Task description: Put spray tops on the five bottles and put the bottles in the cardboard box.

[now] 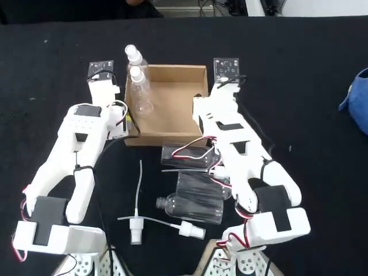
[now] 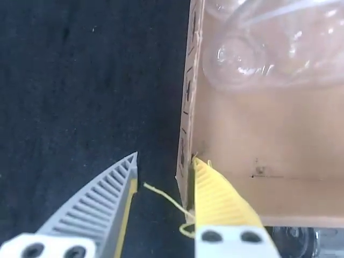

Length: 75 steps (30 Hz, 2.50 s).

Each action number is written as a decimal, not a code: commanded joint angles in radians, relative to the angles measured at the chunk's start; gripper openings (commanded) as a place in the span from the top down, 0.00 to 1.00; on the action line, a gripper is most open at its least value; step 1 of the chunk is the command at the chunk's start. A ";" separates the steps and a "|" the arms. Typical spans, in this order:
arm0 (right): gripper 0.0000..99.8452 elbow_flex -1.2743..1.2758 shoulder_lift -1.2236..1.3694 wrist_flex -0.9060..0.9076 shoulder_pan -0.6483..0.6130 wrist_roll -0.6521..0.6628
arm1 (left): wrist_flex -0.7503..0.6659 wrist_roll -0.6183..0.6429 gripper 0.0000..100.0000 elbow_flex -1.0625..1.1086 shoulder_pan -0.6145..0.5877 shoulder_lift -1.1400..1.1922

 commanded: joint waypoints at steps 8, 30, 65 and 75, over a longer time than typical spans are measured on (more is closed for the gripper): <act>0.92 -0.059 -0.012 -0.026 -0.031 -0.002 | -0.025 0.011 0.97 0.077 -0.035 -0.141; 0.92 0.154 -0.478 0.091 0.064 0.087 | 0.361 0.008 0.97 -0.329 -0.042 -0.138; 0.83 0.012 -0.799 1.292 0.084 0.848 | 0.442 -0.270 0.97 0.016 -0.354 -0.143; 0.83 -0.013 -0.700 1.361 -0.152 0.852 | 0.379 -0.259 0.97 0.085 -0.354 -0.143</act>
